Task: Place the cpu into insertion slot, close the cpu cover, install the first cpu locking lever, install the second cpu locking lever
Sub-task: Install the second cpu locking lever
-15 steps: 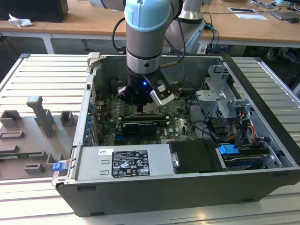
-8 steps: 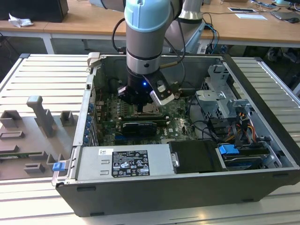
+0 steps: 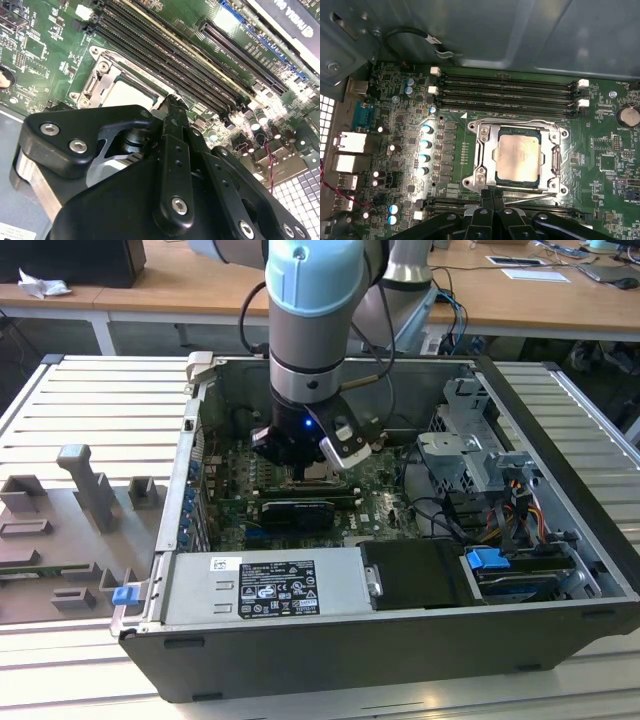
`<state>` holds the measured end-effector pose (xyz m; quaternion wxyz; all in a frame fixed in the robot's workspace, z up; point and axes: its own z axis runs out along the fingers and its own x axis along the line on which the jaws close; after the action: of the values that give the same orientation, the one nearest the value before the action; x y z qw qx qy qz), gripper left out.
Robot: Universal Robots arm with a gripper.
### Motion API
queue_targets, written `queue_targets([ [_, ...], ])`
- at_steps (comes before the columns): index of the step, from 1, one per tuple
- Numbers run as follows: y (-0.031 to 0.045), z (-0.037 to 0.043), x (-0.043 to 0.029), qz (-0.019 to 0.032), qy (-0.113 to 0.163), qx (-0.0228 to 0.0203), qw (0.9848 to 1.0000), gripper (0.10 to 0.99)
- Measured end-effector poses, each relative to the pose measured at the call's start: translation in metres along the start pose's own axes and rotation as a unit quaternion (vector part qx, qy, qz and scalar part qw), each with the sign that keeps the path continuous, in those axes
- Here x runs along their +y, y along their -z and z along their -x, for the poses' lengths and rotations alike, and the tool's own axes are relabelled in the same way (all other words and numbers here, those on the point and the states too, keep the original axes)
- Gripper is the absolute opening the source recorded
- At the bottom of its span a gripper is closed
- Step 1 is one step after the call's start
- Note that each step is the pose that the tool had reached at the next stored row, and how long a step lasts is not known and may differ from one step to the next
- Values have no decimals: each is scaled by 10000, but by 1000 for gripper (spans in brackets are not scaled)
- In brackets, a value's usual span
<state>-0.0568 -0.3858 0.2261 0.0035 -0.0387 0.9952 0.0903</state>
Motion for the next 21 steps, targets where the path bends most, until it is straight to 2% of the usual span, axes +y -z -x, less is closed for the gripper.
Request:
queue_targets([
  [2, -8, -3, -21, 45, -1, -4, 10000, 106],
  [7, 1, -18, -95, 221, -1, -18, 9998, 106],
  [9, 4, -27, -112, 258, -1, -21, 9997, 106],
  [11, 5, -39, -129, 316, -1, -26, 9995, 106],
  [15, -74, -41, -143, 336, -1, -27, 9994, 106],
  [21, -163, -60, -166, 408, 0, -32, 9992, 106],
])
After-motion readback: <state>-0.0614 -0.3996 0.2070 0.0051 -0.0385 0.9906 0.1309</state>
